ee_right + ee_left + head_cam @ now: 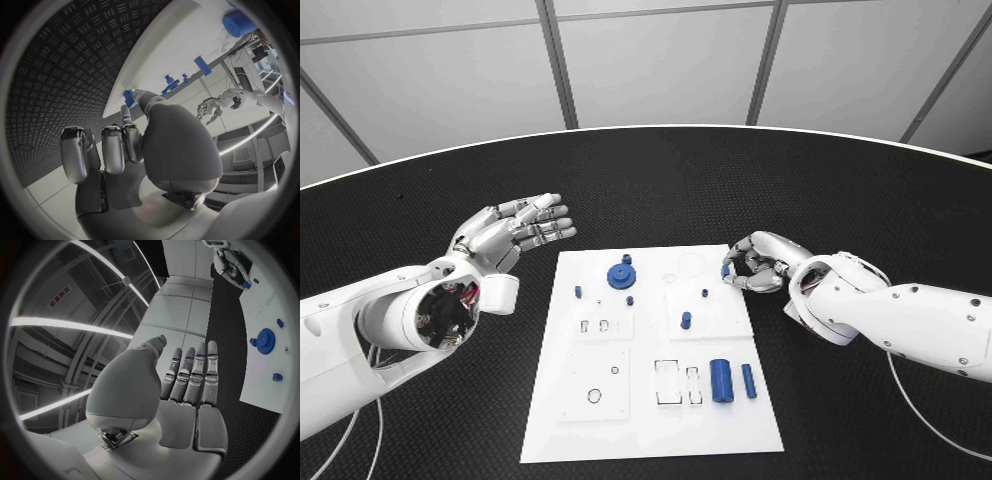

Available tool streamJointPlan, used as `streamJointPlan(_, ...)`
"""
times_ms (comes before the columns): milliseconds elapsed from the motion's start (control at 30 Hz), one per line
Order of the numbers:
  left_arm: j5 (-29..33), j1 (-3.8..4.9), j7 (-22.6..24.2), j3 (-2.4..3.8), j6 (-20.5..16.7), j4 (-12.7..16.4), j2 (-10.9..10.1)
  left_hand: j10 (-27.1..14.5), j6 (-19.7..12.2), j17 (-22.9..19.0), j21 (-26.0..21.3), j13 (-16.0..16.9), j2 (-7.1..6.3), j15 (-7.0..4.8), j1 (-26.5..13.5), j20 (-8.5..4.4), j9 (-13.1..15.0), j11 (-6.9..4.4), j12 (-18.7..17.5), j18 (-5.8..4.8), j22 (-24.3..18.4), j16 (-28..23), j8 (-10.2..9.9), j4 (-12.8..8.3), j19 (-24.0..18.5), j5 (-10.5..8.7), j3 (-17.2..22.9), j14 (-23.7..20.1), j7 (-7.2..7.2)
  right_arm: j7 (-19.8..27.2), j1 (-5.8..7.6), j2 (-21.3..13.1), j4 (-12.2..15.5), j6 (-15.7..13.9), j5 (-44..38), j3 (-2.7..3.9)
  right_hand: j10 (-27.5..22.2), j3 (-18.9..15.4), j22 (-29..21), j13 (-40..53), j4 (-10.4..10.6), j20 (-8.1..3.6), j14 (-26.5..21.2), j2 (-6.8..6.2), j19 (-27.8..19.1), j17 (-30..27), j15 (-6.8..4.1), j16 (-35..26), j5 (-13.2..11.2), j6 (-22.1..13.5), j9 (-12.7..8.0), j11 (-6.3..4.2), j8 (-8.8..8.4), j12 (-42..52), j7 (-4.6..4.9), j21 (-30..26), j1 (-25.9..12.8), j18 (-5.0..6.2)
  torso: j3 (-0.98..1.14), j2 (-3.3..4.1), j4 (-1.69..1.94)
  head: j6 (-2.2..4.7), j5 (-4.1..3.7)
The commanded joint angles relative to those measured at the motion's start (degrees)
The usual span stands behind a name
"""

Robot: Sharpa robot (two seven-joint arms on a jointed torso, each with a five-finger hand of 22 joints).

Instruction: Assemble the parts on the task board

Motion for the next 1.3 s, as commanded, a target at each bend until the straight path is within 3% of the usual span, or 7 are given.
streamJointPlan(33,0.00,0.00,-0.03,0.00,-0.01,0.04,-0.02,-0.04,-0.10,0.05,0.33,-0.01,-0.37,0.05,-0.01,0.01,-0.08,0.12,-0.33,0.58,0.06,-0.14,-0.24,0.03,-0.24,-0.19,0.25,-0.08,2.91,-0.12,0.00,0.09,0.08,0.14,0.00,0.00,2.13,0.46,15.10,10.36,0.11,-0.46,5.00,0.36,5.86,10.12,-0.36,0.10,0.31,0.59,0.01,-0.31,0.22,0.33,0.09,0.15,0.37,-0.86,0.02,0.02,-0.05,0.01,0.02)
streamJointPlan(700,0.00,0.00,-0.09,0.00,-0.06,0.14,-0.09,-0.07,-0.11,0.07,0.36,-0.02,-0.34,0.05,-0.01,0.01,-0.09,0.13,-0.35,0.59,0.07,-0.16,-0.26,0.00,-0.26,-0.23,0.32,-0.07,2.92,-0.32,0.00,0.91,-0.60,0.14,0.01,0.01,2.47,1.39,15.10,10.71,-0.25,-0.79,5.02,0.91,5.86,10.22,-0.75,0.13,0.29,2.29,0.24,-0.70,0.97,0.77,-0.40,0.15,0.11,-0.86,0.03,0.02,0.00,-0.04,0.08)
streamJointPlan(1033,0.00,0.00,-0.11,0.00,-0.06,0.15,-0.13,-0.07,-0.11,0.07,0.36,-0.02,-0.34,0.05,-0.01,0.01,-0.09,0.13,-0.35,0.59,0.07,-0.16,-0.26,0.00,-0.26,-0.23,0.32,-0.07,2.92,-0.36,0.01,1.20,-0.93,-0.52,0.01,0.02,3.11,2.92,15.10,11.35,-1.92,-1.86,5.05,2.80,5.86,10.32,-1.99,0.14,-0.10,5.53,1.59,-2.14,3.62,1.56,-2.11,0.15,0.27,-0.86,0.08,-0.01,-0.03,-0.07,0.15)
streamJointPlan(1100,0.00,0.00,-0.11,0.00,-0.06,0.13,-0.13,-0.07,-0.11,0.07,0.36,-0.02,-0.34,0.05,-0.01,0.01,-0.09,0.13,-0.35,0.59,0.07,-0.16,-0.26,0.00,-0.26,-0.23,0.32,-0.07,2.92,-0.41,0.01,1.24,-0.97,-0.72,0.01,0.02,3.18,3.62,15.10,11.41,-2.74,-2.27,5.06,3.48,5.86,10.33,-2.38,0.13,-1.98,5.76,2.26,-2.56,4.46,1.61,-2.54,0.15,0.37,-0.86,0.07,-0.01,-0.04,-0.10,0.15)
streamJointPlan(1300,0.00,0.00,-0.11,0.00,-0.06,0.12,-0.12,-0.07,-0.11,0.07,0.36,-0.02,-0.34,0.05,-0.01,0.01,-0.09,0.13,-0.35,0.59,0.07,-0.16,-0.26,0.00,-0.26,-0.23,0.32,-0.07,2.92,-0.53,0.01,1.32,-0.80,-1.65,0.01,0.02,3.17,4.64,15.10,11.37,-3.60,-2.50,5.07,4.23,5.86,10.37,-2.54,0.13,-2.65,5.71,2.98,-2.81,5.26,1.54,-2.77,0.15,0.43,-0.86,0.07,-0.03,-0.02,-0.17,0.13)
